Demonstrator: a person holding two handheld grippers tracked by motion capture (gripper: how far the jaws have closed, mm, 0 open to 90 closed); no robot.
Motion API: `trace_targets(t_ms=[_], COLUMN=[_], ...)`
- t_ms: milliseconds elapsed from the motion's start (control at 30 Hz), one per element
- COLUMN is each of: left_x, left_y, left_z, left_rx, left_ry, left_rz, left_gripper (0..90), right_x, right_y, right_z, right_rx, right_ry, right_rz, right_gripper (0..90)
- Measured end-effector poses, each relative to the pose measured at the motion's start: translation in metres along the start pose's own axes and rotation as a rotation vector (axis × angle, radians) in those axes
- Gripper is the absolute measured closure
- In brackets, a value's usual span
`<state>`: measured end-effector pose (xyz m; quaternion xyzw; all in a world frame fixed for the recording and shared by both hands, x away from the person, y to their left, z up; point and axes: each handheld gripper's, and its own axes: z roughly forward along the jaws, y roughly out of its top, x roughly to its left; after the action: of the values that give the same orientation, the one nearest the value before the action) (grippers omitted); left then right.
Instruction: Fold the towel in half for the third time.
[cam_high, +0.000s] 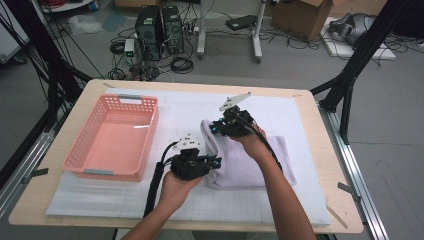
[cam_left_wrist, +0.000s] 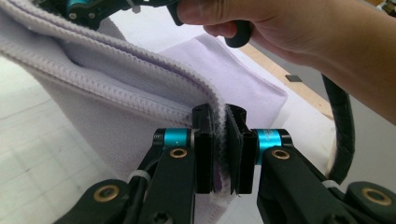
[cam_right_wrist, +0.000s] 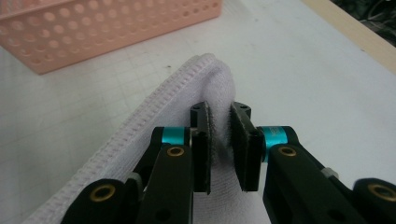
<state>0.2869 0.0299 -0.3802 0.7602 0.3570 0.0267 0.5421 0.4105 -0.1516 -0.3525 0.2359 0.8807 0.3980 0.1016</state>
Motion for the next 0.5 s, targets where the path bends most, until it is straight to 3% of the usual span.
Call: trace_targets(t_ms=[500], left_x=[-0.018], left_y=[0.005], left_z=[0.062], left_rx=[0.043], left_ry=[-0.023], left_rz=[0.018], left_gripper=[82.1], right_x=[-0.029], right_y=[-0.047], right_z=[-0.033], right_rx=[-0.012], right_ry=[-0.091], right_rz=[0.074], right_gripper=[79.8])
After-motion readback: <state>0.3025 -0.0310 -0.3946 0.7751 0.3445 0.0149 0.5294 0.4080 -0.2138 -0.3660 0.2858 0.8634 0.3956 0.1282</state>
